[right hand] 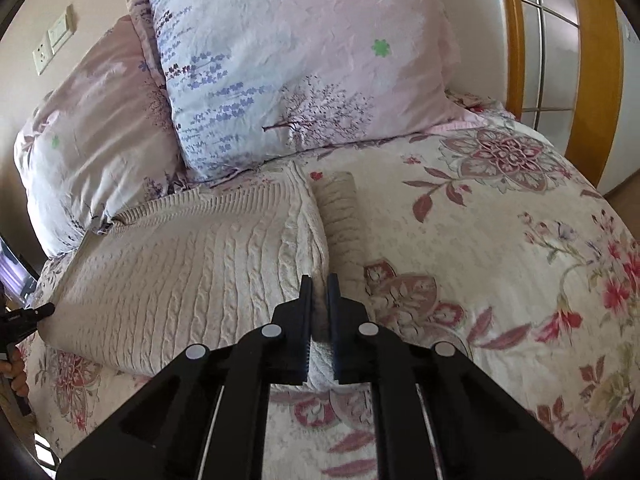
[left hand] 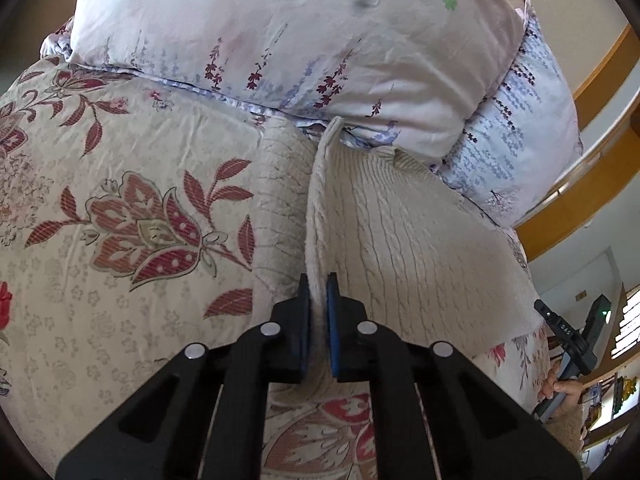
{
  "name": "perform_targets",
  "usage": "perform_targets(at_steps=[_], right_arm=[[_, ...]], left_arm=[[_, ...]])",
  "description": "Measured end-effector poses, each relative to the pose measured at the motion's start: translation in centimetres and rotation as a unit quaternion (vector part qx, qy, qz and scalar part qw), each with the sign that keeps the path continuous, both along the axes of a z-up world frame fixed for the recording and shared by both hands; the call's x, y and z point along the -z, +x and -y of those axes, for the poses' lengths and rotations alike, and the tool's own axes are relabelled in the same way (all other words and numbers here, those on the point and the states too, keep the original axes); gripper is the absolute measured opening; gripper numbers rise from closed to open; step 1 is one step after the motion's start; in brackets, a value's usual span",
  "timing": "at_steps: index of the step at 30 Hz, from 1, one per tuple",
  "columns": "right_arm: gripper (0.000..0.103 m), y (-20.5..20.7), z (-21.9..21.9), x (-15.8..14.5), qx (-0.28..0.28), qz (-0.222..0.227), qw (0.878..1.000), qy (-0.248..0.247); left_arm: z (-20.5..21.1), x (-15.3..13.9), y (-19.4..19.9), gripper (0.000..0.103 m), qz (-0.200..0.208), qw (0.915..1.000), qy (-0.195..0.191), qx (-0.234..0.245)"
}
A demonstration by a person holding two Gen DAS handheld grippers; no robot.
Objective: Fold small clothes
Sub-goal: 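Lay the folded side down and open both tools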
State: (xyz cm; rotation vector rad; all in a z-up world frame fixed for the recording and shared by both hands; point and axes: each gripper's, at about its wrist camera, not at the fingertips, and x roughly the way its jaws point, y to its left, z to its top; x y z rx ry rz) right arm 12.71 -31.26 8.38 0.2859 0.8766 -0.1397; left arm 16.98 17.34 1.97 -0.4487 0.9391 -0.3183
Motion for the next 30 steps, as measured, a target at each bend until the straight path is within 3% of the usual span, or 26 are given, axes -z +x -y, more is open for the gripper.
perform_targets(at_steps=[7,10,14,19,23,26,28,30], right_arm=[[0.008,0.8,-0.4,1.7,0.003,-0.035,0.999,-0.034],[0.008,1.0,-0.2,2.6,0.009,-0.049,0.998,-0.027],[0.009,1.3,-0.4,2.0,0.016,-0.054,0.998,-0.028],[0.038,1.8,-2.0,-0.3,-0.001,-0.017,1.0,-0.024],[0.038,3.3,-5.0,-0.2,-0.048,-0.026,0.998,-0.04],[0.039,4.3,-6.0,0.9,-0.058,-0.049,0.996,-0.046],[0.045,4.8,-5.8,2.7,-0.054,-0.084,0.994,-0.046],[0.046,4.1,-5.9,2.8,-0.058,-0.072,0.994,-0.052]], left_arm=[[-1.0,0.9,-1.1,0.007,-0.006,0.9998,-0.017,-0.002],[-0.6,1.2,-1.1,0.008,-0.005,1.0,-0.003,-0.003],[0.1,0.3,-0.9,0.016,0.0,0.9999,0.015,0.001],[1.3,-2.6,-2.0,0.041,0.064,0.9959,0.063,-0.006],[3.9,-3.3,-2.1,0.051,0.087,0.9918,0.089,0.03],[5.1,-2.2,-1.4,0.051,0.068,0.9914,0.103,0.045],[5.1,-0.8,-0.8,0.051,0.044,0.9918,0.112,0.042],[4.8,0.1,-0.7,0.051,0.041,0.9925,0.107,0.041]])
